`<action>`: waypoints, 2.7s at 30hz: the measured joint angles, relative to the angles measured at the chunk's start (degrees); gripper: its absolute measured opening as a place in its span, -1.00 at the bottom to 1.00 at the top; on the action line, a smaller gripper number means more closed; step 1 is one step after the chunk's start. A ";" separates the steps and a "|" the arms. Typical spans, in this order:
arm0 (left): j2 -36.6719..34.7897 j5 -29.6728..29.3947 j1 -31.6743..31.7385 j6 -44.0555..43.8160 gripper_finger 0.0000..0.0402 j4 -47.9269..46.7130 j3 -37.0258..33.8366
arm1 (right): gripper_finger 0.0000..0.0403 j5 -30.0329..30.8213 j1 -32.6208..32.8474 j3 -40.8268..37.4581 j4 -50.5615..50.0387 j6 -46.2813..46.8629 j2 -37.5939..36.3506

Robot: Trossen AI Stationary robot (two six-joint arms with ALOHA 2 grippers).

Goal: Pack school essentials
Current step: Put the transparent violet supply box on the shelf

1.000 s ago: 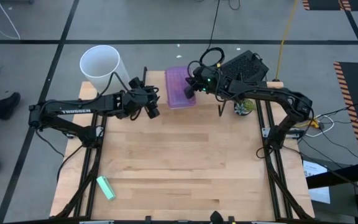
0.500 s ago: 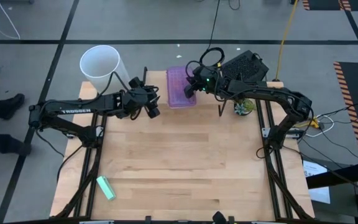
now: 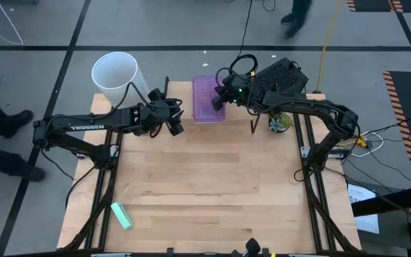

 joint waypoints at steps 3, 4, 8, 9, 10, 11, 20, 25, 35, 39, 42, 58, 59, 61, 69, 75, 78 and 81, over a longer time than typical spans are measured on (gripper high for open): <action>0.00 0.00 0.00 0.02 0.22 -0.14 0.01 | -1.00 -0.33 -0.12 0.02 0.61 -0.81 -0.39; 0.00 0.00 0.00 0.02 0.22 -0.14 -0.01 | -1.00 -0.85 -0.31 0.02 0.79 -0.86 -0.63; 0.02 0.00 0.00 0.22 0.22 -0.16 -0.02 | -1.00 -1.27 -0.48 0.02 3.04 -1.32 -2.08; 0.02 0.00 -0.02 0.22 0.22 -0.16 -0.02 | -1.00 -1.34 -0.48 0.00 3.45 -1.63 -2.46; 0.02 0.00 -0.02 0.22 0.22 -0.25 -0.02 | -1.00 -1.81 -0.48 -0.07 3.67 -1.76 -2.98; 0.02 0.00 -0.02 0.22 0.22 -0.36 -0.02 | -1.00 -2.45 -0.54 -0.09 3.64 -1.86 -3.42; 0.02 0.00 -0.02 0.17 0.22 -0.28 -0.02 | -1.00 -3.67 -0.64 -0.24 5.75 -4.02 -6.59; 0.02 0.00 -0.02 -0.01 0.22 -0.08 -0.02 | -1.00 -5.43 -0.97 -0.22 8.39 -4.41 -6.63; 0.05 1.37 -0.02 -0.22 0.22 1.00 -0.02 | -1.00 -8.88 1.29 -0.01 14.43 -10.62 -8.33; 1.20 2.81 -0.02 0.26 0.22 1.89 -0.12 | -1.00 -8.63 3.31 0.00 19.13 -17.53 -8.24; 1.05 2.80 -0.02 0.06 0.22 2.33 -0.10 | -1.00 -8.54 3.17 0.02 19.73 -19.86 -6.93; 1.18 2.78 -0.02 -0.71 0.22 1.78 -0.10 | -1.00 -10.00 -0.35 0.61 6.79 -18.43 5.91; 1.18 2.78 -0.02 -0.88 0.22 1.75 -0.10 | -1.00 -11.11 -0.62 0.66 7.31 -18.40 6.44; 1.18 2.77 -0.30 -1.27 0.22 1.50 -0.10 | -1.00 -12.85 -0.92 0.68 8.94 -18.24 7.69; 1.18 2.62 -0.94 -1.51 0.22 1.34 -0.08 | -1.00 -14.18 -0.98 0.72 9.83 -19.11 8.74; 1.18 2.58 -0.94 -1.51 0.22 1.27 -0.04 | -1.00 -16.33 -1.78 0.23 10.41 -19.60 8.79; 1.18 2.58 -0.94 -1.51 0.22 0.93 -0.02 | -1.00 -16.47 -2.00 -0.35 11.35 -19.55 8.79; 1.18 2.56 -0.94 -1.47 0.22 0.97 -0.02 | -1.00 -16.57 -1.99 -0.66 11.94 -20.04 8.79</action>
